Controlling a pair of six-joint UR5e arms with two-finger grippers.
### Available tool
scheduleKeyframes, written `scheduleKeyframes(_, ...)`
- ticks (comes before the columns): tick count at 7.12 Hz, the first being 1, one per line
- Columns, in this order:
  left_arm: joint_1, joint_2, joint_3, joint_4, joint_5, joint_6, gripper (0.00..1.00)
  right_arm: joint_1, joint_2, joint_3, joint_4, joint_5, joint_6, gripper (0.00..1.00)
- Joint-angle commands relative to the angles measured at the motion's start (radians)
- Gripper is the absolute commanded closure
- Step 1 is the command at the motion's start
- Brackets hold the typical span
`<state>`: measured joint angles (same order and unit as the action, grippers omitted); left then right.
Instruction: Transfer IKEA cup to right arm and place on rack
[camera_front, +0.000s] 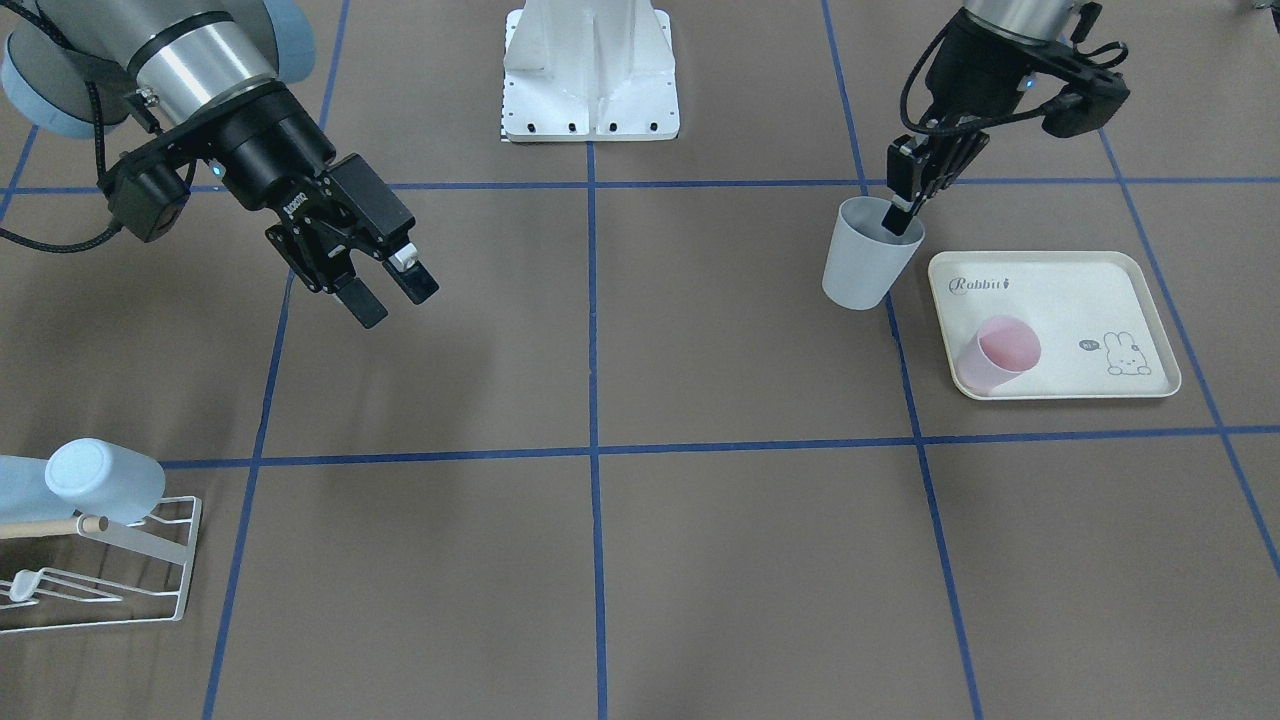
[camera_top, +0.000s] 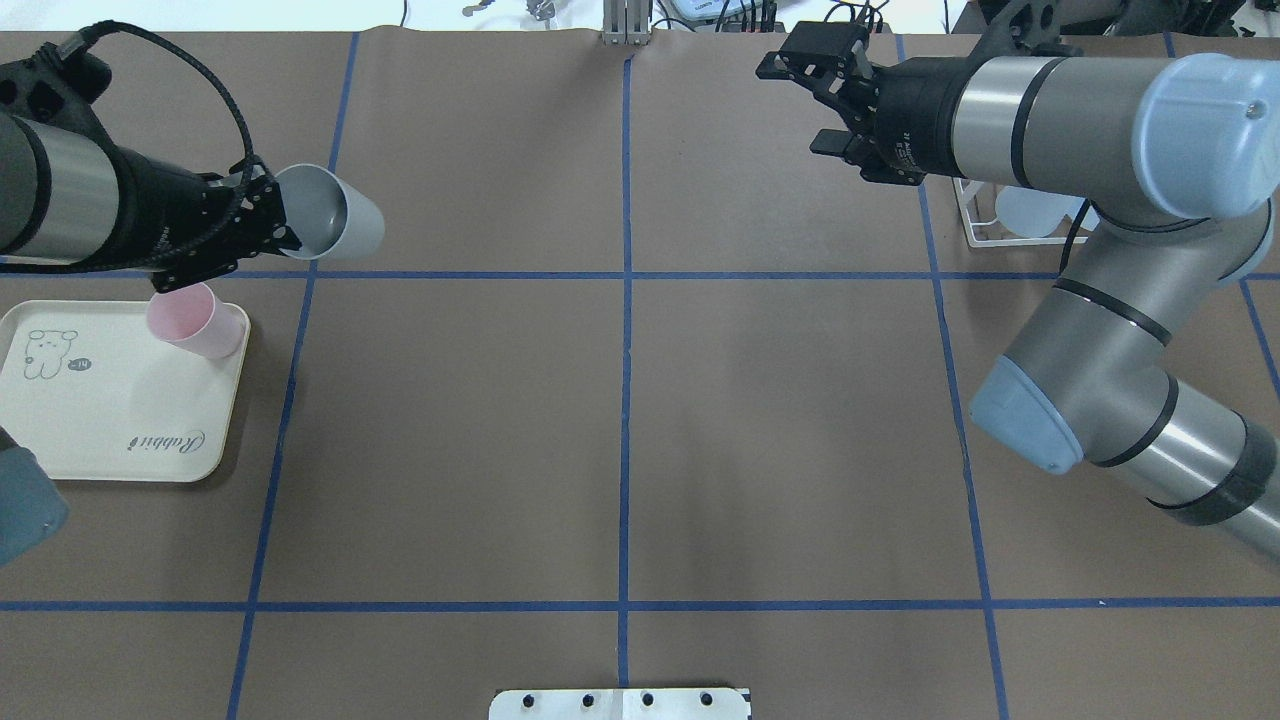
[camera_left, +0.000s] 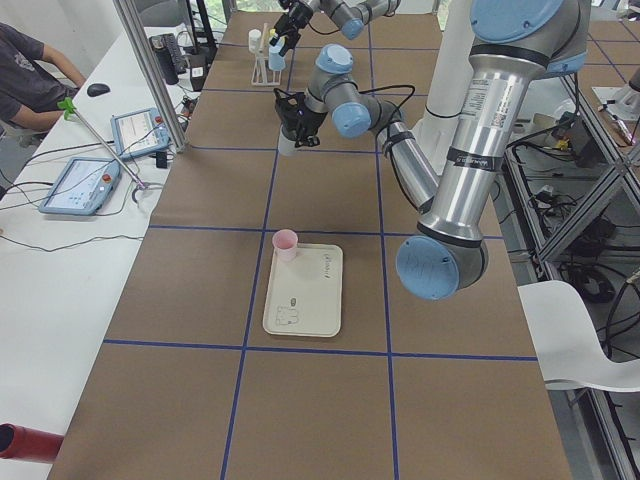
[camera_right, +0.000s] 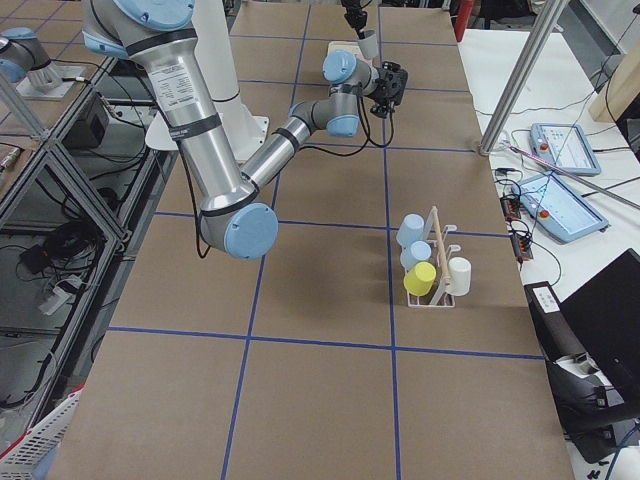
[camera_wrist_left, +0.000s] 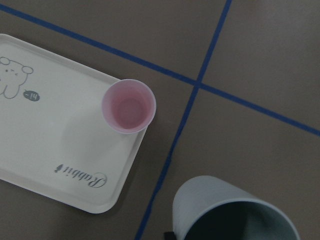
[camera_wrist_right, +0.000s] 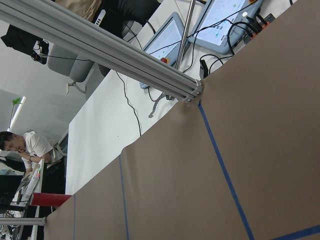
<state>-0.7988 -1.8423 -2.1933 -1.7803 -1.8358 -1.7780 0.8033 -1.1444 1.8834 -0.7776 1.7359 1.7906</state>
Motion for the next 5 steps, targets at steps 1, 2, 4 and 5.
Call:
scheduleKeyframes(1, 0.094, -0.003, 0.052, -0.254, 0.177, -0.218, 1.0, -0.007, 0.0, 0.002, 0.05, 0.001, 0.085, 0.0)
scheduleKeyframes(2, 0.13, -0.002, 0.084, -0.403, 0.261, -0.316, 1.0, -0.012, 0.0, -0.001, 0.087, -0.001, 0.104, 0.0)
scheduleKeyframes(4, 0.186, -0.002, 0.147, -0.656, 0.389, -0.456, 1.0, -0.016, 0.002, -0.007, 0.136, -0.003, 0.15, 0.0)
scheduleKeyframes(5, 0.208, -0.002, 0.208, -0.812, 0.436, -0.496, 1.0, -0.029, 0.002, -0.013, 0.171, -0.004, 0.186, 0.0)
